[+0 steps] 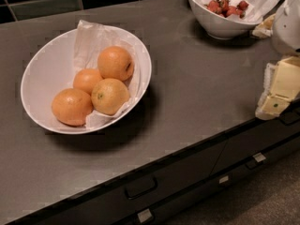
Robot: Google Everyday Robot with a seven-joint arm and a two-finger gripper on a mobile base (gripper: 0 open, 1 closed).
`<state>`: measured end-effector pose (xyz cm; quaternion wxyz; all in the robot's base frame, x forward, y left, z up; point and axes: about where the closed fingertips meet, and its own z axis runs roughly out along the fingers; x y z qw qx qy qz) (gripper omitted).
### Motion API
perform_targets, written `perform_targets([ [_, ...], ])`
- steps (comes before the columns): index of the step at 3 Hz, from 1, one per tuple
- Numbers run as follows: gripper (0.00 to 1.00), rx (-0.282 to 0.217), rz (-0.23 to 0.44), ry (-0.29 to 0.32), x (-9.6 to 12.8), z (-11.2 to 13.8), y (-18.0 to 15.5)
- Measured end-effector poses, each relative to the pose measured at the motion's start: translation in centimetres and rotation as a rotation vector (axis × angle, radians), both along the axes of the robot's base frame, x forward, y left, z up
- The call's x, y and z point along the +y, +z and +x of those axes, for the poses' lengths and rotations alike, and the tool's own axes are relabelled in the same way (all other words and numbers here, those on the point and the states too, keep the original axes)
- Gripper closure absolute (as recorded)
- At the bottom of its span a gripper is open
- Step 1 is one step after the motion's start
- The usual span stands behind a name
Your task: Pick orange from white bowl
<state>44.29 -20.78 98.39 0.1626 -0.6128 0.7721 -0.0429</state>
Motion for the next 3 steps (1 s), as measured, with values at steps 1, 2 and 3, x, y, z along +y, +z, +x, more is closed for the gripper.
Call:
perform_targets([
  [1, 0.00, -0.011, -0.025, 0.083, 2.9, 1.2, 0.7],
  [2, 0.00, -0.024, -0.035, 0.187, 6.7, 2.7, 1.1],
  [3, 0.00, -0.035, -0.014, 0.316, 11.3, 3.0, 1.2],
])
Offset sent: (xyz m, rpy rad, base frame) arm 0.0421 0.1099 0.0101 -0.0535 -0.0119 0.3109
